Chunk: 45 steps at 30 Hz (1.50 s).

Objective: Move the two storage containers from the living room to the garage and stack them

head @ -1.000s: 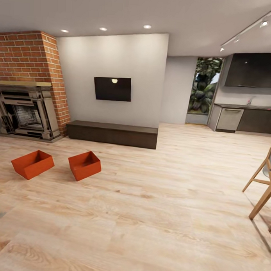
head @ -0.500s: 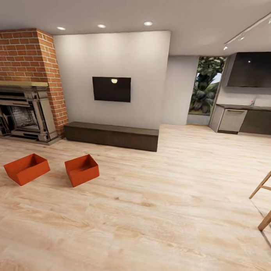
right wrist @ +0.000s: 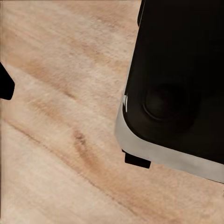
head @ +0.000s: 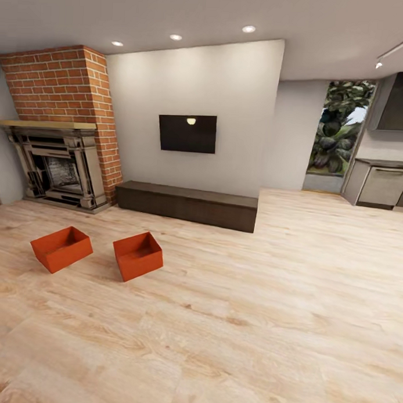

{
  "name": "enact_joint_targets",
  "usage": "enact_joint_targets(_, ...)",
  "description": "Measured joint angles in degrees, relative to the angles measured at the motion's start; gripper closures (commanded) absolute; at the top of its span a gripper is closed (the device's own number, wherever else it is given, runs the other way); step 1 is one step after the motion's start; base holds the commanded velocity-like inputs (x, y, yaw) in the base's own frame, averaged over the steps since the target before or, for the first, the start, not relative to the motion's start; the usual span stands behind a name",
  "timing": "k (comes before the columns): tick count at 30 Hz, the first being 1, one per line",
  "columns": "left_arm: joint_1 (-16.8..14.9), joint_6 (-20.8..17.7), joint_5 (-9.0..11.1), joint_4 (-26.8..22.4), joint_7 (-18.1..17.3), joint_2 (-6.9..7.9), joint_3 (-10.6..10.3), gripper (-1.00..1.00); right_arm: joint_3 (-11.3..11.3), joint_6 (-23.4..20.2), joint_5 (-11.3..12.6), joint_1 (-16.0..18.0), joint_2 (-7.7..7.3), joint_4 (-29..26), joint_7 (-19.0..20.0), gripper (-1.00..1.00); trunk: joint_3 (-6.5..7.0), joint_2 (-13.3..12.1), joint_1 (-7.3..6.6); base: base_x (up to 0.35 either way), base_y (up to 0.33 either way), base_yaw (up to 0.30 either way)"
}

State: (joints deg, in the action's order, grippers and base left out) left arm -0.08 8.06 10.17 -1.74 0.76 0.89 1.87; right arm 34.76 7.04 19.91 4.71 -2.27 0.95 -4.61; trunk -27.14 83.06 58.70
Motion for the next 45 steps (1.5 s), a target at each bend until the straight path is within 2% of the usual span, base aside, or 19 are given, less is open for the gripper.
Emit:
enact_joint_targets(15,-0.03,0.00,0.00,-0.01,0.00,0.00,0.01,-1.00,0.00,0.00,0.00,0.00,0.00,0.00,-0.03,-1.00,0.00,0.00,0.00,0.321,0.000,0.263)
enact_joint_targets(39,-0.01,-0.01,0.00,-0.01,0.00,0.00,0.01,-1.00,0.00,0.01,0.00,0.00,0.02,0.00,-0.01,-1.00,0.00,0.00,0.00,0.321,0.000,0.015)
enact_joint_targets(45,-0.01,0.00,0.00,0.00,0.00,0.00,0.01,-1.00,0.00,0.00,-0.07,0.00,0.02,0.00,-0.02,-1.00,0.00,0.00,0.00,0.321,0.000,0.243)
